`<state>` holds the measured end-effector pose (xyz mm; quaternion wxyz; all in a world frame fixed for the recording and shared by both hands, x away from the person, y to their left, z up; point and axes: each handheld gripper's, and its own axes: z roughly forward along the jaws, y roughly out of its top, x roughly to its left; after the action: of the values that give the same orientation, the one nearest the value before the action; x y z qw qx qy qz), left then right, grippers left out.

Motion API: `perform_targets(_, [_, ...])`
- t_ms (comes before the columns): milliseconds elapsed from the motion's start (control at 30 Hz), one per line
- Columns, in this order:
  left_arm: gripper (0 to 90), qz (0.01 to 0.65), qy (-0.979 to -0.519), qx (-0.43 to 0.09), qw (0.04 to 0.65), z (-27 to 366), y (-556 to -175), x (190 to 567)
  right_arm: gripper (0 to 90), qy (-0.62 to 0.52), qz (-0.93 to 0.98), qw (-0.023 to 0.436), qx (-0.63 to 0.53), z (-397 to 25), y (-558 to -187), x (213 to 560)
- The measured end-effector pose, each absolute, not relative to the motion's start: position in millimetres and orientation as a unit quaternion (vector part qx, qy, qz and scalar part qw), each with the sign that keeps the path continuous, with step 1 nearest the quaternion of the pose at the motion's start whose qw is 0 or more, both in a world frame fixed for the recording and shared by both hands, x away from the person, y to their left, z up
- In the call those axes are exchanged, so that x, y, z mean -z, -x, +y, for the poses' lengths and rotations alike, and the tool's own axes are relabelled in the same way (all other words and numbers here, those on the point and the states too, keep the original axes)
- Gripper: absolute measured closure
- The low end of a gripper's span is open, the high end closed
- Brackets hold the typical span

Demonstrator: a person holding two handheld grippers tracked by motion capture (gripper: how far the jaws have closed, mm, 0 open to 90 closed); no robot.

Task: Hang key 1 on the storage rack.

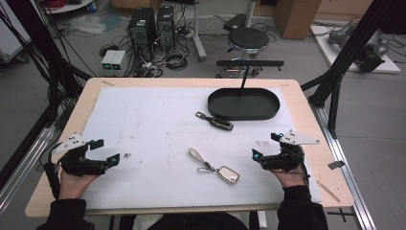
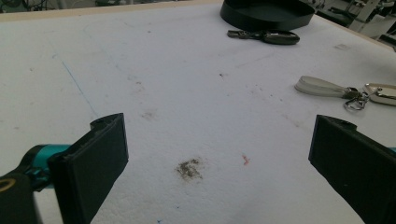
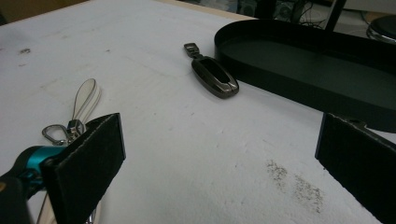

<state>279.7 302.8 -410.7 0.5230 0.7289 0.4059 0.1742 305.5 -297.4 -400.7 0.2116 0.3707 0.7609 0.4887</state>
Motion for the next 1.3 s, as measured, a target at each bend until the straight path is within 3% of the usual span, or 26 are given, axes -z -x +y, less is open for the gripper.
perform_targets(1300, [5.1, 0.410, -0.738, -0.171, 0.509, 302, -281, 414, 0.8, -0.330, 0.822, 0.156, -0.438, -247, -319, 393])
